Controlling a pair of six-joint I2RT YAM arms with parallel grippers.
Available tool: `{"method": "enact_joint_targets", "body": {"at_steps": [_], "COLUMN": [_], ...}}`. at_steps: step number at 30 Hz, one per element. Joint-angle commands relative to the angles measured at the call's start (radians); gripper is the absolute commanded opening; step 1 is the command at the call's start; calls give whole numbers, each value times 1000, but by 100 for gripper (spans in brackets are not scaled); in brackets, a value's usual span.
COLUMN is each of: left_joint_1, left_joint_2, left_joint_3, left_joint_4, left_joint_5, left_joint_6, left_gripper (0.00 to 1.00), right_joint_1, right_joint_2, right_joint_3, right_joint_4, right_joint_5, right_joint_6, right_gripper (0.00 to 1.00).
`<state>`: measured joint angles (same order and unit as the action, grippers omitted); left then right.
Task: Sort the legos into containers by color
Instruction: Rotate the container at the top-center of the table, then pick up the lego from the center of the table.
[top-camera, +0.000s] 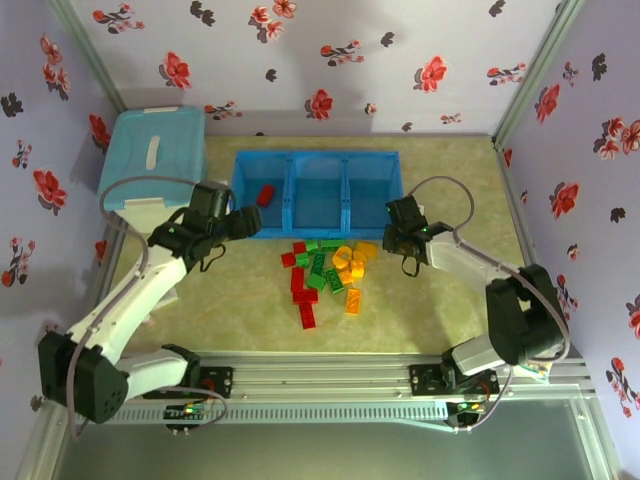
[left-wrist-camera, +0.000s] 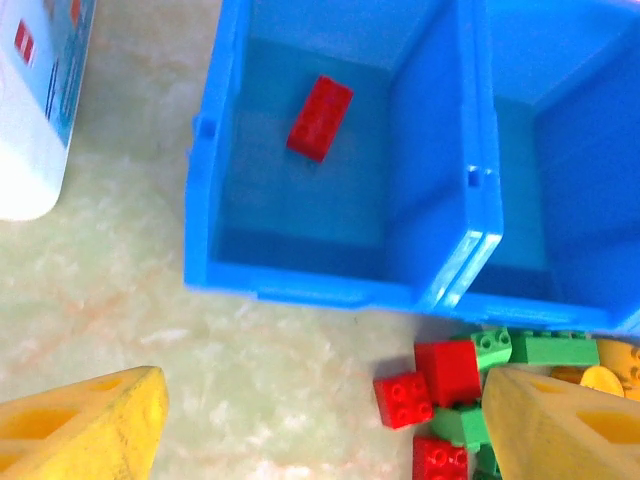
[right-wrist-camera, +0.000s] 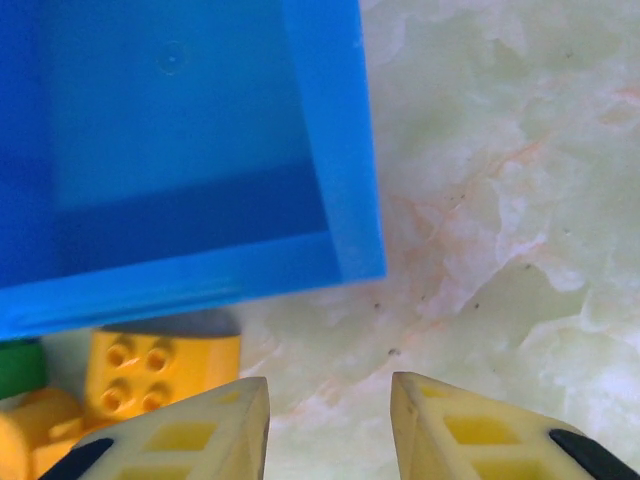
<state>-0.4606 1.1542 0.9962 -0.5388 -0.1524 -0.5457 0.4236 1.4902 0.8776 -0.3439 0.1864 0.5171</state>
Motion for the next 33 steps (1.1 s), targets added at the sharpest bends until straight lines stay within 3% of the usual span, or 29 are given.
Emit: {"method": "enact_joint_targets", "body": {"at_steps": [1, 11, 16, 25, 29, 33], "left_joint_1": [-6, -6, -10, -51, -67, -74], "left_joint_2": [-79, -154, -155, -117, -115, -135], "left_joint_3": [-58, -157, -157, -198, -237, -285], "left_joint_4": [-6, -11, -14, 19, 45, 83], "left_joint_5": [5, 6, 8, 14, 20, 44], "left_joint_6": [-47, -82, -85, -93, -114, -141], "left_gripper": [82, 81, 81, 81, 81, 81], "right_joint_1": [-18, -59, -47, 68, 128, 182], "right_joint_2": [54, 169, 126, -64, -87, -52], "right_joint_3": [58, 159, 153, 59, 27, 21], "right_joint_4": [-29, -44, -45, -71, -50, -45], "right_joint_5": [6, -7, -46, -109, -190, -201], "right_joint_6": [-34, -78, -78, -50, -34, -9], "right_gripper": [35, 31, 32, 59, 65, 63]}}
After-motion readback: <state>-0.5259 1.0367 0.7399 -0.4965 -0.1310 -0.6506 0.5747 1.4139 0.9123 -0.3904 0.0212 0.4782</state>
